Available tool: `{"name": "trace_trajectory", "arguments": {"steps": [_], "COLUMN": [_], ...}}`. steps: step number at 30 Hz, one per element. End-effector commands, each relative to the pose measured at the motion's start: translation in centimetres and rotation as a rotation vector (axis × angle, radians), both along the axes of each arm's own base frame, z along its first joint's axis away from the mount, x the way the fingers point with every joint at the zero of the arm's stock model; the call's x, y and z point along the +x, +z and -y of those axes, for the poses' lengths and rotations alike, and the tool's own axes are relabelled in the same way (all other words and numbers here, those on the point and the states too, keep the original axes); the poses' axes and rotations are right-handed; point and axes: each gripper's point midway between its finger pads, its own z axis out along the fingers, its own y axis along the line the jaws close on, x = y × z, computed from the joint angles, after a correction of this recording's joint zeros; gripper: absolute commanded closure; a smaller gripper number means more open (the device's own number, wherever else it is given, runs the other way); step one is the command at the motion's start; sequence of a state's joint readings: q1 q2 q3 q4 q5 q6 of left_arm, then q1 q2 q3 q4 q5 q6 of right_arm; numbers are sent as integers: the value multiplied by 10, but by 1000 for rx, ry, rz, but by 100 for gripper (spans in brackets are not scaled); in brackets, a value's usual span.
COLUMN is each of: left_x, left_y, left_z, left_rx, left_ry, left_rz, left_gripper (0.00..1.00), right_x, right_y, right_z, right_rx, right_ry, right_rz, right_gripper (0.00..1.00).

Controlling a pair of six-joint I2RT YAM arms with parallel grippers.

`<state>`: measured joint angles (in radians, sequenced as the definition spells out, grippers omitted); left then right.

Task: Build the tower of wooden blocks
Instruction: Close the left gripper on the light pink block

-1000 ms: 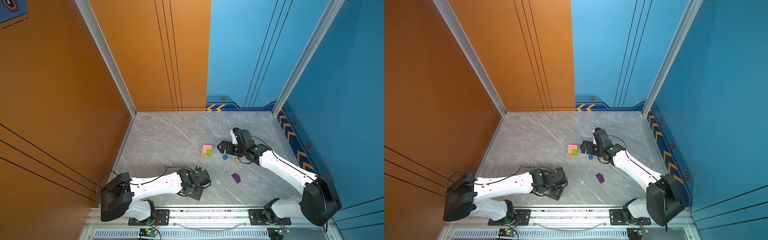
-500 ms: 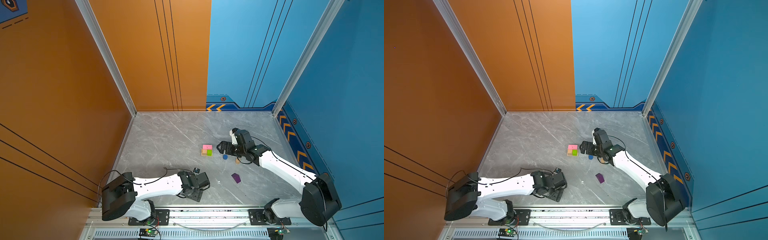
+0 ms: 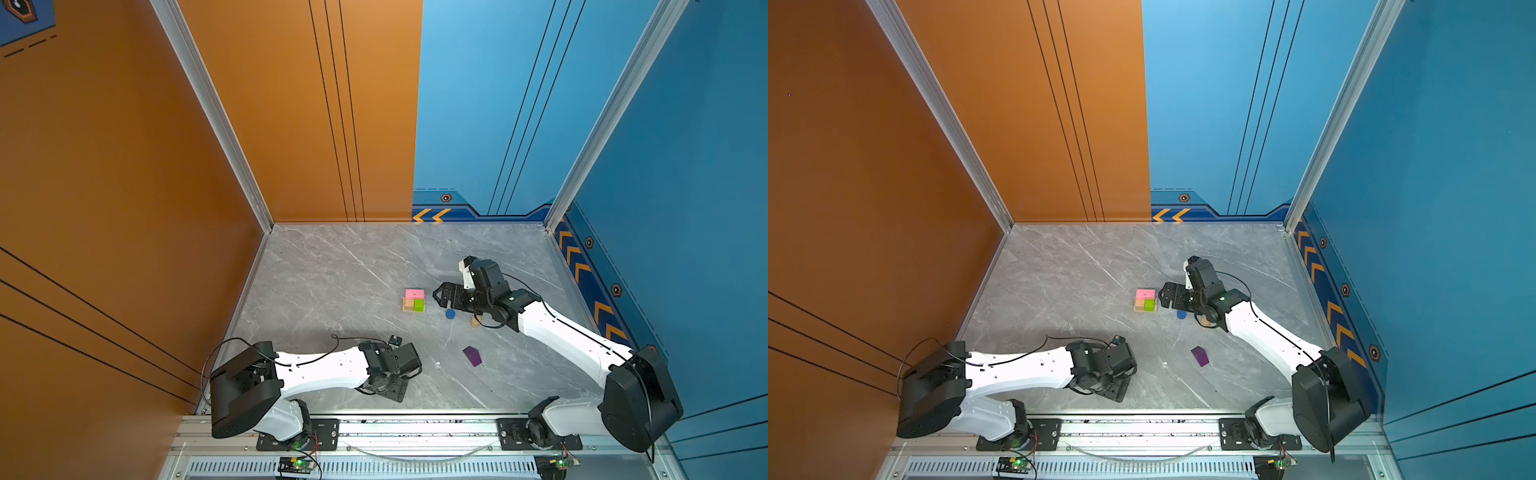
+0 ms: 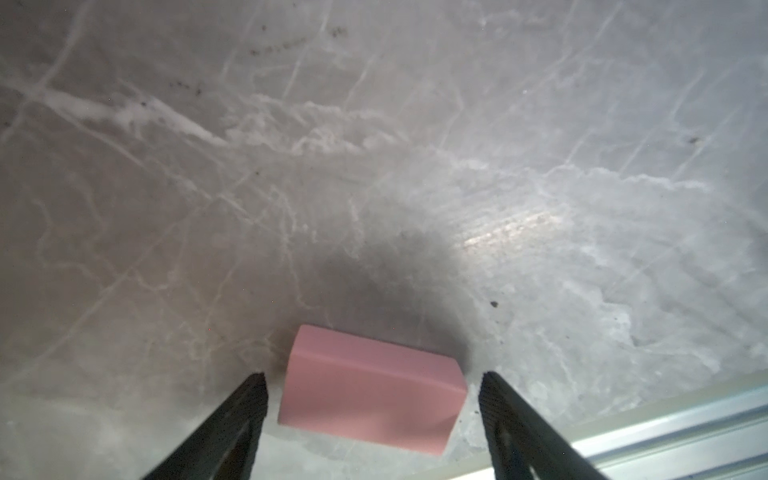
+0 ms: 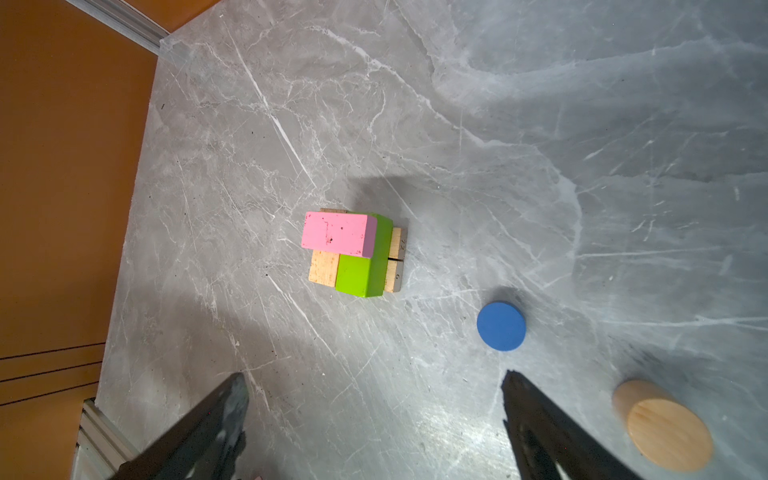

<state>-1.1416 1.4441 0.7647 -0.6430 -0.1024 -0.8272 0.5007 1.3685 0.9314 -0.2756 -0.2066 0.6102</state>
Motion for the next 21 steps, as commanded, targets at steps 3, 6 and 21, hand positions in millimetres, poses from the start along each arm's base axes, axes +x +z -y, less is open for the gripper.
{"name": "trace_trajectory", "arguments": {"steps": [3,6,21], "left_x": [-6,-7,-8], "left_y": [-5,-7,-3], "left_z": [-8,-11,-6], "left_rx": [11,17,6], "left_ry": [-1,7,-3], "left_rz": [-29,-31,-24], "left_gripper": [20,20,28], "right_x": [1,1,-1], "right_y": [-7,-9,-17], "right_z": [1,0,0], "right_rx": [4,5,2], "right_ry": [-11,-7,-6], "right_rz": [-20,-27,-52], "right_gripper": [4,4,4]}}
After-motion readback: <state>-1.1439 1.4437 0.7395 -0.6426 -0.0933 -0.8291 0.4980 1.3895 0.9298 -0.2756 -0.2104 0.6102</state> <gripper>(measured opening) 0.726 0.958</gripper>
